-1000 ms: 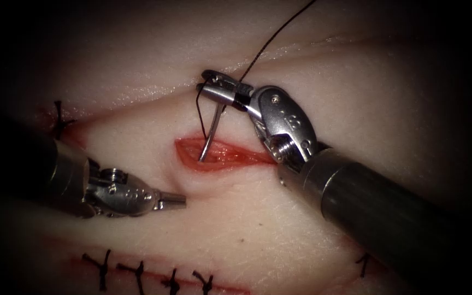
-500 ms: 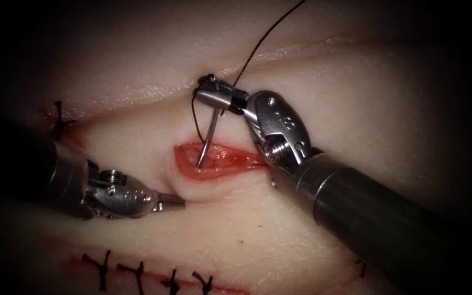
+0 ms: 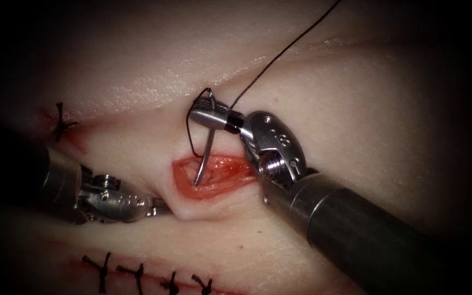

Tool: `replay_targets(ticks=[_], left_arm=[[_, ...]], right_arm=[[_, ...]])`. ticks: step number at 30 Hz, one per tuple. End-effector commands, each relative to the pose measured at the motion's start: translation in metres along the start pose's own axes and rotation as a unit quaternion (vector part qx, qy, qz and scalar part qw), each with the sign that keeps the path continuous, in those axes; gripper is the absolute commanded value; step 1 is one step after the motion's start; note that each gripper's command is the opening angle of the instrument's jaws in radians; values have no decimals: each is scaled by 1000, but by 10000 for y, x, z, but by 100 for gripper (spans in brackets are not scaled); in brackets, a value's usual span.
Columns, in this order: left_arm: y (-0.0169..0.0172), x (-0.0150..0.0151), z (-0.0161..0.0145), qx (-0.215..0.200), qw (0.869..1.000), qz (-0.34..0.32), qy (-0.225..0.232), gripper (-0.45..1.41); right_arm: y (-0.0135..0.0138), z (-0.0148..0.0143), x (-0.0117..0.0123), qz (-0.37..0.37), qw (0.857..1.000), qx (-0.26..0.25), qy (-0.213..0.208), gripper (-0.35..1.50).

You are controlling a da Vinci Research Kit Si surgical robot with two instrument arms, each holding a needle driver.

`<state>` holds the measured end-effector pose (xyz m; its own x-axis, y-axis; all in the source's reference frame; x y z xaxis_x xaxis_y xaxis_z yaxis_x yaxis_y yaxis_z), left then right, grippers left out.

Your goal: Wound Closure

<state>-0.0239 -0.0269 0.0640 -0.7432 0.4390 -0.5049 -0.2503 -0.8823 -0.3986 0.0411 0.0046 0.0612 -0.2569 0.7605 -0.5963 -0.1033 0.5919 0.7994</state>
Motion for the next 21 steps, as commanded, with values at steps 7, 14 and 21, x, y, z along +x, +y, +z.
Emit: replay_targets(ticks=[7, 14, 21], left_arm=[[4, -7, 8, -1, 1000, -1, -2, -43], [5, -6, 10, 0, 1000, -2, -3, -45], [5, -6, 10, 0, 1000, -1, -3, -45]], right_arm=[[-15, 10, -51, 84, 996, -11, -4, -35], [-16, 13, -55, 172, 985, -20, 5, -35], [-22, 20, -57, 258, 966, -15, 9, -35]])
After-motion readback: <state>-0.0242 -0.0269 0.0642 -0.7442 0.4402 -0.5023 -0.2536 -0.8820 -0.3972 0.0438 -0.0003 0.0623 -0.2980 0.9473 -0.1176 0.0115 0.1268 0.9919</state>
